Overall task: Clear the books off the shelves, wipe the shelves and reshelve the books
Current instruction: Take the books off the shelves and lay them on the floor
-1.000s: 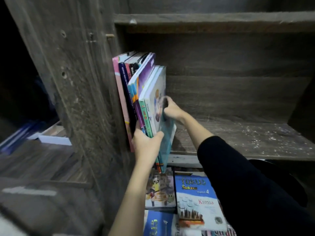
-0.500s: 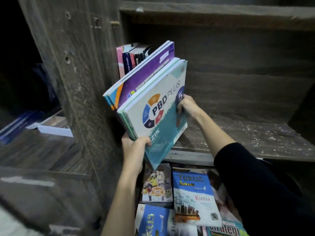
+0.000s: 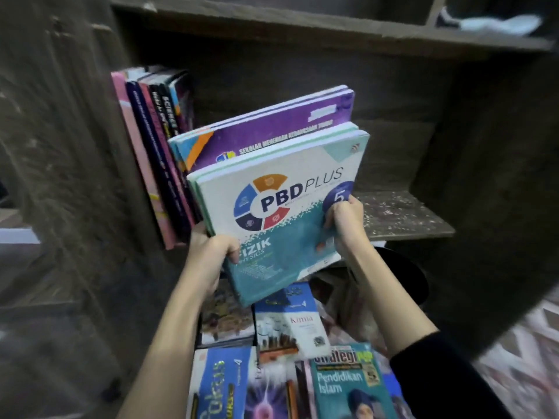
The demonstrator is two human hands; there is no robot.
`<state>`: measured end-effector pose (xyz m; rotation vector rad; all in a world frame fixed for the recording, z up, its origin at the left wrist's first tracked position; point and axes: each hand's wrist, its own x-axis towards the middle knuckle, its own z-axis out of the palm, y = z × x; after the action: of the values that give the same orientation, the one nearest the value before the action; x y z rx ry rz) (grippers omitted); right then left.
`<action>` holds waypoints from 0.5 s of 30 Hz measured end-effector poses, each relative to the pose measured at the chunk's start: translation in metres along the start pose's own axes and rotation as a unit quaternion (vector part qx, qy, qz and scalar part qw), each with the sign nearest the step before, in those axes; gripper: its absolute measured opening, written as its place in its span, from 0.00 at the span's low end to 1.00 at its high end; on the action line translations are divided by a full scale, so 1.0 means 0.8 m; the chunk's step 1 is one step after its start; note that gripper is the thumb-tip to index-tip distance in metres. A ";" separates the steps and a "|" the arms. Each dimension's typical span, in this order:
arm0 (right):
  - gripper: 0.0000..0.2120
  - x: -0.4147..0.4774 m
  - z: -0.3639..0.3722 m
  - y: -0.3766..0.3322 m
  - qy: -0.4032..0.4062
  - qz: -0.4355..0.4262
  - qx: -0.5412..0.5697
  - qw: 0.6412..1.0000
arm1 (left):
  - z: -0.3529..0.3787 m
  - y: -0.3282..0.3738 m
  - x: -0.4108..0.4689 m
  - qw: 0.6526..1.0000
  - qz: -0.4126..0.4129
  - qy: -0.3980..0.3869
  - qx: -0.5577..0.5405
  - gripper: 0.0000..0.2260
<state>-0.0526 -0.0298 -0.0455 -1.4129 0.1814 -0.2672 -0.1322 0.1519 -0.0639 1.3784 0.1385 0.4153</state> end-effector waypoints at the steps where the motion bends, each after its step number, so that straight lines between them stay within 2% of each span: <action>1: 0.09 -0.008 -0.026 0.003 0.031 0.009 -0.007 0.999 | 0.014 -0.008 -0.009 0.999 -0.021 -0.021 0.017 0.17; 3: 0.12 -0.022 -0.078 0.015 0.082 0.022 -0.032 0.996 | 0.042 -0.024 -0.030 0.994 -0.091 -0.046 0.048 0.20; 5: 0.12 -0.038 -0.125 0.032 0.118 0.034 -0.043 0.992 | 0.068 -0.043 -0.055 0.987 -0.138 -0.058 0.062 0.19; 9: 0.04 -0.064 -0.215 0.083 0.179 0.064 -0.085 0.978 | 0.115 -0.100 -0.106 0.972 -0.208 -0.084 0.071 0.20; 15: 0.06 -0.102 -0.313 0.155 0.216 0.167 -0.218 0.937 | 0.168 -0.168 -0.169 0.932 -0.348 -0.088 0.052 0.08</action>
<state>-0.1921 -0.2262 -0.2083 -1.7157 0.8804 -0.2620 -0.1839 -0.0388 -0.1877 1.3646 0.4871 -0.3132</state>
